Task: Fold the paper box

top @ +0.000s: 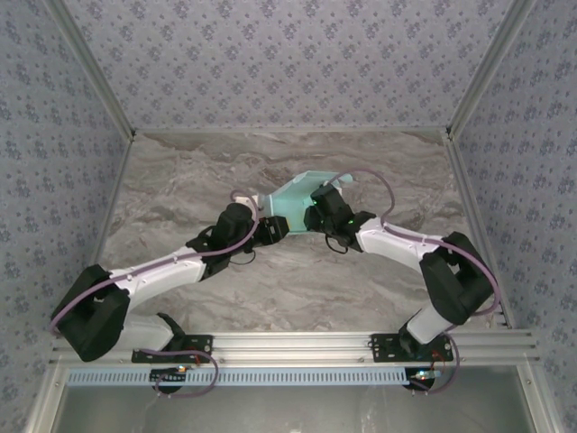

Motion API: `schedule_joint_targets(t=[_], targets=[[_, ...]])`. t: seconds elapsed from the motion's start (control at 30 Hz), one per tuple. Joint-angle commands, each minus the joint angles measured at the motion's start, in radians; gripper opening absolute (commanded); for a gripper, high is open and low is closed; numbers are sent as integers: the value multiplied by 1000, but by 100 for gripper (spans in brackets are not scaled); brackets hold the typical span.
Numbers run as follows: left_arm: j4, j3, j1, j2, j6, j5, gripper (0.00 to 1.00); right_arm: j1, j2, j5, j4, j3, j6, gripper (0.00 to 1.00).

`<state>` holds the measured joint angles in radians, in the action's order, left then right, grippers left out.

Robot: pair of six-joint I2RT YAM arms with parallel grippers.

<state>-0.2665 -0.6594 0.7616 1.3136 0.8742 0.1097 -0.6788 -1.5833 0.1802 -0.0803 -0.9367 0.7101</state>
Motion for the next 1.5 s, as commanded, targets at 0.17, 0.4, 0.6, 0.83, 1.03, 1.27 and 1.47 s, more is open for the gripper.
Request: schedule_joint_targets(t=[0.17,0.4,0.6,0.83,1.03,1.27,1.47], targets=[[-52,-97,35,5,6,80,42,-26,-66,399,-223,-84,30,23],[-71,-115,42,30,18,98,42,24,-62,354,-161,-35,-30,29],[-60,-118,47,51,-21,87,42,63,9,138,-56,22,-123,42],[-41,-114,45,93,-59,47,42,122,242,-118,12,130,-169,53],[-43,-113,6,109,-43,76,43,222,500,-324,54,308,-187,60],[-148,-73,-91,196,52,292,44,373,659,-460,-58,379,-238,60],[-218,-35,-108,300,96,397,45,505,597,-605,-24,358,-270,59]])
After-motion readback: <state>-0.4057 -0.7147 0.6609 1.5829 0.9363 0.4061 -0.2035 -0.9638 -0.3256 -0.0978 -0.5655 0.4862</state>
